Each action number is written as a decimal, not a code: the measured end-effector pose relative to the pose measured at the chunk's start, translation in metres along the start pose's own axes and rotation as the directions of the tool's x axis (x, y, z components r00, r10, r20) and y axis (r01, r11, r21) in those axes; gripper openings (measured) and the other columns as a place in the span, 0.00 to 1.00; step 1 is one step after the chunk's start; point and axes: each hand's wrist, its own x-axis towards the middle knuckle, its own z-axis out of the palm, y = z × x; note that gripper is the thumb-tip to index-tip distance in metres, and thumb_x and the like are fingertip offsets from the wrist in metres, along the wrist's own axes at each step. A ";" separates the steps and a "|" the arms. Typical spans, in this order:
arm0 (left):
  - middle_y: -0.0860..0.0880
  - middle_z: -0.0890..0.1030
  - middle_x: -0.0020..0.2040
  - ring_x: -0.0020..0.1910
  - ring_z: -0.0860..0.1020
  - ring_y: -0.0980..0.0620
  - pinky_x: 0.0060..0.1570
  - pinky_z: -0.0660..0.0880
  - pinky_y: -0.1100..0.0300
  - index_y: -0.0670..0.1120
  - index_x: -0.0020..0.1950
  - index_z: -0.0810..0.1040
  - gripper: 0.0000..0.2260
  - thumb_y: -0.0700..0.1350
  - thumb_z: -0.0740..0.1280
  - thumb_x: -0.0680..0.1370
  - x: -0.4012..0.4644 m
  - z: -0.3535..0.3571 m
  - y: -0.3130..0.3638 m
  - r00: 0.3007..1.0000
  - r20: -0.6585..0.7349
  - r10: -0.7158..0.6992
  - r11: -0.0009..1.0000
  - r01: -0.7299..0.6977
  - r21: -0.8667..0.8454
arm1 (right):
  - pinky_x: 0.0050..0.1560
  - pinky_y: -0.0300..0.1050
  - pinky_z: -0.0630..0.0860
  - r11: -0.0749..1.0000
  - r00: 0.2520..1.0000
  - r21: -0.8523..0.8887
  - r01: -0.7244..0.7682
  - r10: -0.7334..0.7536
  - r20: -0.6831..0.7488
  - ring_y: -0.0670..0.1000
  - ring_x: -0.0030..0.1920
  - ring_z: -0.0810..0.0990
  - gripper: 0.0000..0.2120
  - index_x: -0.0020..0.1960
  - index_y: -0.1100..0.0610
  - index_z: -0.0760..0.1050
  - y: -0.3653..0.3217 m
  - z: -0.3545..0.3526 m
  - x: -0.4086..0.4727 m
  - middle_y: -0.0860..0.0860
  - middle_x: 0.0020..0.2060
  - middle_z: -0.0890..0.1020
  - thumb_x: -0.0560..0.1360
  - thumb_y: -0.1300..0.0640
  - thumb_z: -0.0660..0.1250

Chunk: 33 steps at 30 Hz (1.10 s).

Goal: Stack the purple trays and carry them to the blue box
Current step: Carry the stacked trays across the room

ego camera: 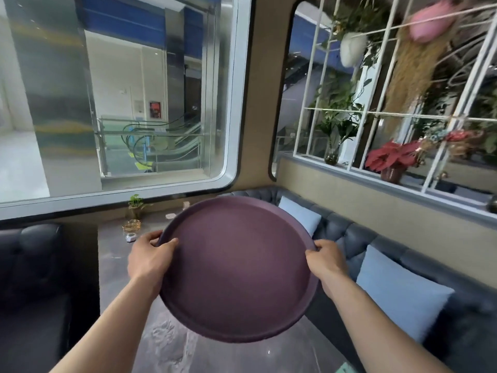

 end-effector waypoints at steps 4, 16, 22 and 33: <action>0.50 0.86 0.52 0.52 0.84 0.43 0.58 0.79 0.44 0.54 0.59 0.82 0.20 0.46 0.74 0.68 -0.020 0.018 0.005 0.997 0.073 0.025 0.998 -0.029 0.052 | 0.30 0.42 0.68 0.999 0.997 0.004 -0.054 0.054 -0.047 0.54 0.33 0.76 0.11 0.34 0.56 0.75 0.023 -0.037 -0.020 0.52 0.32 0.78 0.74 0.63 0.62; 0.51 0.85 0.50 0.51 0.82 0.44 0.55 0.78 0.49 0.51 0.60 0.82 0.17 0.42 0.73 0.71 -0.132 0.146 0.036 0.899 0.419 0.128 0.988 -0.155 0.030 | 0.44 0.46 0.78 0.955 0.892 0.047 -0.293 0.290 -0.345 0.58 0.44 0.82 0.10 0.44 0.55 0.82 0.124 -0.194 -0.055 0.54 0.41 0.84 0.70 0.62 0.62; 0.48 0.84 0.58 0.59 0.80 0.40 0.63 0.75 0.46 0.50 0.64 0.80 0.20 0.44 0.73 0.72 -0.238 0.213 0.048 0.795 0.584 0.166 0.976 -0.215 0.015 | 0.44 0.44 0.72 0.917 0.772 0.046 -0.396 0.359 -0.525 0.59 0.44 0.78 0.10 0.47 0.56 0.83 0.196 -0.298 -0.096 0.56 0.42 0.82 0.70 0.62 0.65; 0.42 0.86 0.56 0.57 0.82 0.39 0.58 0.75 0.51 0.44 0.59 0.83 0.16 0.41 0.74 0.71 -0.489 0.296 0.068 0.543 0.806 0.237 0.948 -0.312 -0.068 | 0.53 0.47 0.78 0.836 0.540 0.137 -0.532 0.459 -0.705 0.62 0.54 0.82 0.11 0.44 0.52 0.84 0.313 -0.498 -0.226 0.56 0.43 0.85 0.69 0.61 0.65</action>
